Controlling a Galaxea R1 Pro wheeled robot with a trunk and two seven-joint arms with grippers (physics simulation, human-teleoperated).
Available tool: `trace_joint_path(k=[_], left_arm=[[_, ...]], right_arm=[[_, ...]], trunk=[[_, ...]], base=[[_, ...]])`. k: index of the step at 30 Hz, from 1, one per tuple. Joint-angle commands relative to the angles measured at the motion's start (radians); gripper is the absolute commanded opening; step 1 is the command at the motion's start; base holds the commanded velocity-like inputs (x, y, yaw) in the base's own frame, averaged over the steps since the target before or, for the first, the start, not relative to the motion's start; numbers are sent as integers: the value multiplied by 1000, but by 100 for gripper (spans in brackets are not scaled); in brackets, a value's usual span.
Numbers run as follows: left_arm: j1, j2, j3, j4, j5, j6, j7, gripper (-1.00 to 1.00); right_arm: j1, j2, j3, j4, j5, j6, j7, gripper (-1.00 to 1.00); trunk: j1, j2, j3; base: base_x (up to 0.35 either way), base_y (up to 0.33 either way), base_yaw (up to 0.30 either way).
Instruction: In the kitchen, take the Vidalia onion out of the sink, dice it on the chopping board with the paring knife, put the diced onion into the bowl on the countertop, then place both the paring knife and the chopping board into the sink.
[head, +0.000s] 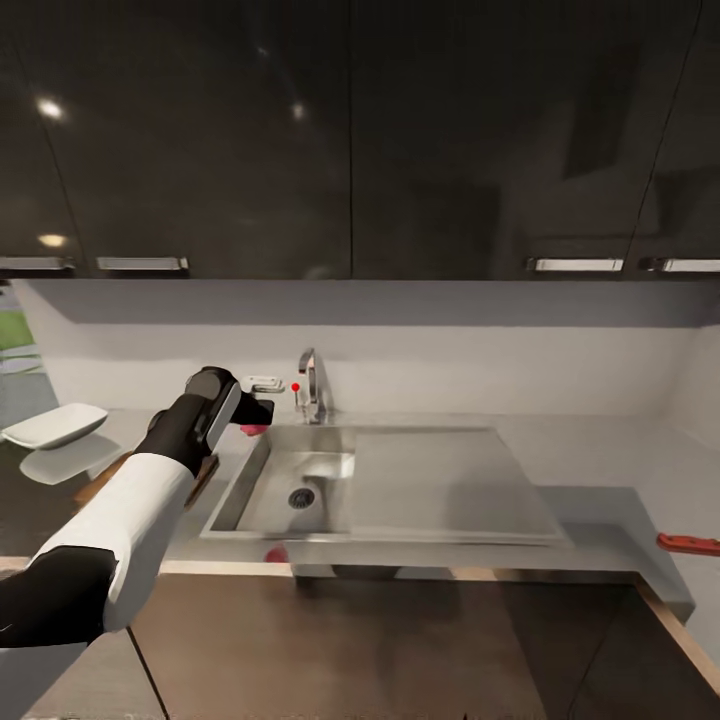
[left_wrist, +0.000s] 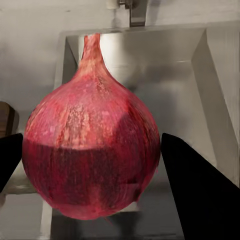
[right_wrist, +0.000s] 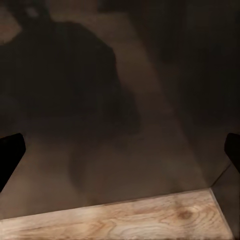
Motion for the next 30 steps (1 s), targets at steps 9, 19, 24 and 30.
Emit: trace_joint_path(k=[9,19,24,30], left_arm=[[-1,3,-4,-1,4,3,0,-100],[-1,8,12,1,3,2,0,-100],[-1,26,65,1,3,2,0,-100],[-1,35,82,8,3,2,0,-100]], right_arm=[[-1,0,8,1,-7,-2,-4,100],[-1,0,8,1,-7,-2,-4,100],[-1,0,8,1,-7,-2,-4,100],[-1,0,8,1,-7,-2,-4,100]], trunk=[[0,-1,-2],[0,-1,-2],[0,-1,-2],[0,-1,-2]], base=[[-190,228,0],[-74,273,0],[-4,291,0],[0,293,0]])
